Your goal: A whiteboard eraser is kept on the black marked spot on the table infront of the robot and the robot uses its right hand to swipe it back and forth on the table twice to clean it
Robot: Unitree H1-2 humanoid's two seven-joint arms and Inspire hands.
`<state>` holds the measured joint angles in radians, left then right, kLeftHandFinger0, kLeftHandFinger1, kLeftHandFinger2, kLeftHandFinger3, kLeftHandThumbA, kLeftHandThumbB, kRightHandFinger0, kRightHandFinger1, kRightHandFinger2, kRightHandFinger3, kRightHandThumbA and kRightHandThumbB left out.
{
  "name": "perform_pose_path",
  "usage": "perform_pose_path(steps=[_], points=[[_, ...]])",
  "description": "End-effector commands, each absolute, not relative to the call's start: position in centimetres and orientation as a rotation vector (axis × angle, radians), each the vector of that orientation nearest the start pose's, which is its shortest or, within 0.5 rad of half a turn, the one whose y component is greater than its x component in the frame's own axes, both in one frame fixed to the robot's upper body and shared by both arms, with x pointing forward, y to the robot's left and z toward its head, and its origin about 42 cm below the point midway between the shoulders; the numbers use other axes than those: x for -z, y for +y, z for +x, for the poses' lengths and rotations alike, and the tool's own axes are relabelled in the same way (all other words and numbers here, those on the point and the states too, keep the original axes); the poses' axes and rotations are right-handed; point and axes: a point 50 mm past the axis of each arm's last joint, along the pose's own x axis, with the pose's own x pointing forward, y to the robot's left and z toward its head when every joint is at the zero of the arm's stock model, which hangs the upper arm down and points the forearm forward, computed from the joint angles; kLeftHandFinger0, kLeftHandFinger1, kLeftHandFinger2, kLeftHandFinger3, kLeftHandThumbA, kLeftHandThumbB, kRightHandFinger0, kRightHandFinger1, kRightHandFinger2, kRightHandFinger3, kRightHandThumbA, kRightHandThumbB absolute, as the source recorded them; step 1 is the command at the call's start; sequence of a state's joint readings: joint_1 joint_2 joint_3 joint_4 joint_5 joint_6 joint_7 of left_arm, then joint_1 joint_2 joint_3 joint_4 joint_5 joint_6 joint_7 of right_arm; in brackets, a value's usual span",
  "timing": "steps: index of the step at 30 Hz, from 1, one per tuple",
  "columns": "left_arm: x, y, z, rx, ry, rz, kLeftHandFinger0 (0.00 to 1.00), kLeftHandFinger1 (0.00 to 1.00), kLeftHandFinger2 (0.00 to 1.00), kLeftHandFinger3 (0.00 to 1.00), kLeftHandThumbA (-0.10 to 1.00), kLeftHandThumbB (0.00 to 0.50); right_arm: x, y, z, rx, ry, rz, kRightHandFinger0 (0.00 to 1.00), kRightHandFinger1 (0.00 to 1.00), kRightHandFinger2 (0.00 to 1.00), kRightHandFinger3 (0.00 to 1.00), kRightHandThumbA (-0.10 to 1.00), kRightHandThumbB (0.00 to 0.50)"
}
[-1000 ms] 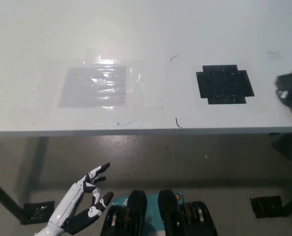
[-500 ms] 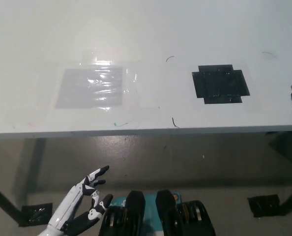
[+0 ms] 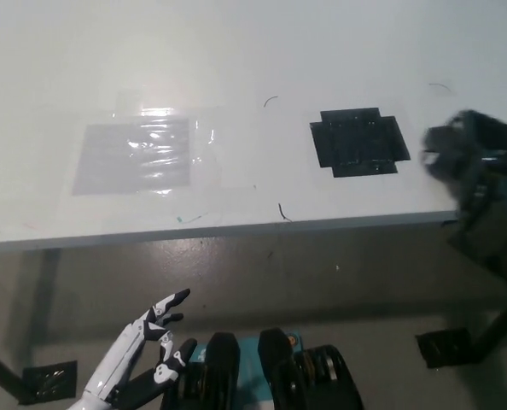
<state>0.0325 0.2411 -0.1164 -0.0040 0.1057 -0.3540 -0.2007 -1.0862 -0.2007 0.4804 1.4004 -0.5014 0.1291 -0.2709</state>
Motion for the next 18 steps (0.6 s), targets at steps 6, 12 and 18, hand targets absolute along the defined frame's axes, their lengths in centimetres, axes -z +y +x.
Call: perform_pose_path(steps=[6, 12, 18], points=[[-11.8, 24.5, 26.8, 0.376, -0.334, 0.352, 0.92, 1.0, 1.0, 1.0, 0.65, 0.348, -21.3, -8.6, 55.2, -0.194, 0.074, -1.217, 0.15, 0.21, 0.26, 0.32, 0.88, 0.314], [-12.1, 24.8, 26.8, 0.374, -0.341, 0.357, 0.92, 1.0, 1.0, 1.0, 0.65, 0.347, -19.0, -12.2, 55.0, -0.159, 0.152, -1.253, 0.1, 0.18, 0.27, 0.64, 0.85, 0.298], [-12.1, 25.0, 26.7, 0.372, -0.345, 0.359, 0.92, 1.0, 1.0, 1.0, 0.66, 0.345, -17.9, -15.4, 54.9, -0.124, 0.228, -1.319, 0.35, 0.41, 0.5, 0.79, 0.88, 0.307]])
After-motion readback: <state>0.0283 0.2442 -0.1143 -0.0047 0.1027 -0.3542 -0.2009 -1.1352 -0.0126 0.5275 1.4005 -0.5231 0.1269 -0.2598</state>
